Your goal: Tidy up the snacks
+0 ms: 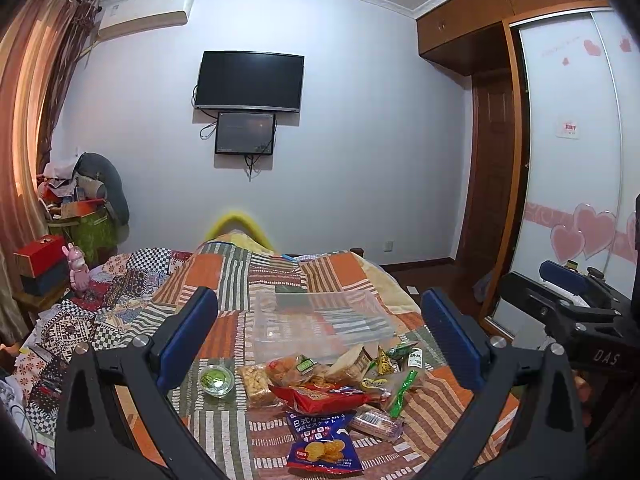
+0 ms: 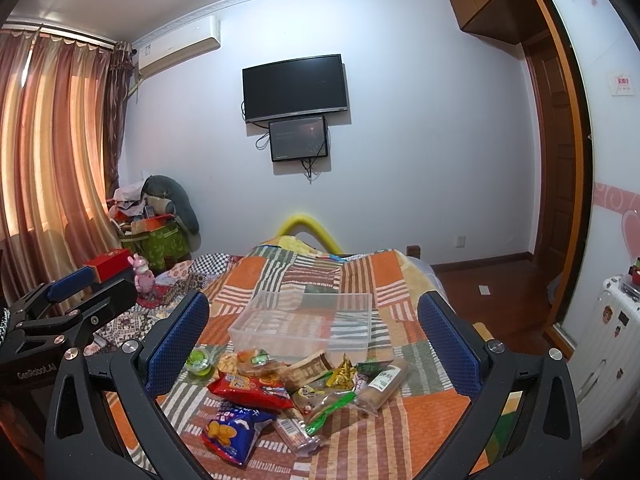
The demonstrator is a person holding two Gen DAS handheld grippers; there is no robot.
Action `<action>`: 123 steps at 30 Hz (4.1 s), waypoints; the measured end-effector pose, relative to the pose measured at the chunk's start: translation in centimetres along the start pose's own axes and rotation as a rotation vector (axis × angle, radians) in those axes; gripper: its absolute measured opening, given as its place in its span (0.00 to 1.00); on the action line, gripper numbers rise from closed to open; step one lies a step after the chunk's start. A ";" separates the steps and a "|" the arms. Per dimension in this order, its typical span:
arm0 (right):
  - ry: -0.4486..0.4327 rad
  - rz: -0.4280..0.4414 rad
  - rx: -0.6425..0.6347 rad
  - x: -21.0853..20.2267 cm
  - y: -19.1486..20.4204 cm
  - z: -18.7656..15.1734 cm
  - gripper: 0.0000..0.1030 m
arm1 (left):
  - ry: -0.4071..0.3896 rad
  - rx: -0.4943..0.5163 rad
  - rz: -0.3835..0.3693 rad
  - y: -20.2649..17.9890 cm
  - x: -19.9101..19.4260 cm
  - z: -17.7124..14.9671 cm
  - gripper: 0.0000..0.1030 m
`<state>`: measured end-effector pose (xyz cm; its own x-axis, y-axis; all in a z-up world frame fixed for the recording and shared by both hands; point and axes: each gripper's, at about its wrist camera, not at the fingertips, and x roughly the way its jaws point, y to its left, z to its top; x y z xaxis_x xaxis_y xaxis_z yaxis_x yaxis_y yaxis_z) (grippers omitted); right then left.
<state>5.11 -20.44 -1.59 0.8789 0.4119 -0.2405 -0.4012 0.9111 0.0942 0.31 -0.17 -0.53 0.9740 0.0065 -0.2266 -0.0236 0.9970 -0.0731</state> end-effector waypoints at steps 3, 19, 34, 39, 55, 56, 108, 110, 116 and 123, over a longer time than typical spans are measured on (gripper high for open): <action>0.000 0.000 0.000 0.0 0.0 0.0 1.00 | -0.001 -0.005 -0.001 0.0 0.0 0.0 1.00; 0.003 0.006 0.004 0.0 0.0 -0.1 1.00 | 0.004 -0.006 -0.008 -0.3 0.3 -0.3 1.00; 0.018 0.016 -0.011 0.3 0.0 -0.5 1.00 | 0.018 -0.002 -0.006 0.1 1.2 -0.9 1.00; 0.059 0.039 -0.016 1.2 -0.2 -1.1 1.00 | 0.078 0.024 -0.015 0.8 2.6 -1.5 0.98; 0.403 0.067 -0.012 7.3 -2.5 -6.9 0.69 | 0.460 0.048 -0.053 3.7 10.1 -8.3 0.55; 0.431 0.073 -0.008 7.8 -2.6 -7.5 0.69 | 0.478 0.047 -0.062 3.7 10.4 -8.8 0.55; 0.778 0.228 -0.113 14.4 2.4 -14.7 0.41 | 0.696 -0.016 -0.106 4.6 11.7 -17.0 0.61; 0.777 0.237 -0.099 13.9 2.2 -14.5 0.41 | 0.685 -0.028 -0.094 5.0 11.3 -16.7 0.61; 0.731 0.249 -0.101 11.5 1.7 -13.1 0.41 | 0.640 -0.039 -0.069 5.7 10.3 -15.2 0.61; 0.617 0.248 -0.088 8.3 0.4 -9.9 0.41 | 0.550 -0.021 -0.059 5.7 8.4 -11.9 0.60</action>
<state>9.72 -16.77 -13.11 0.4604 0.5017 -0.7323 -0.6144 0.7755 0.1450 5.66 4.69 -14.38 0.7127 -0.0961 -0.6949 0.0173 0.9927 -0.1195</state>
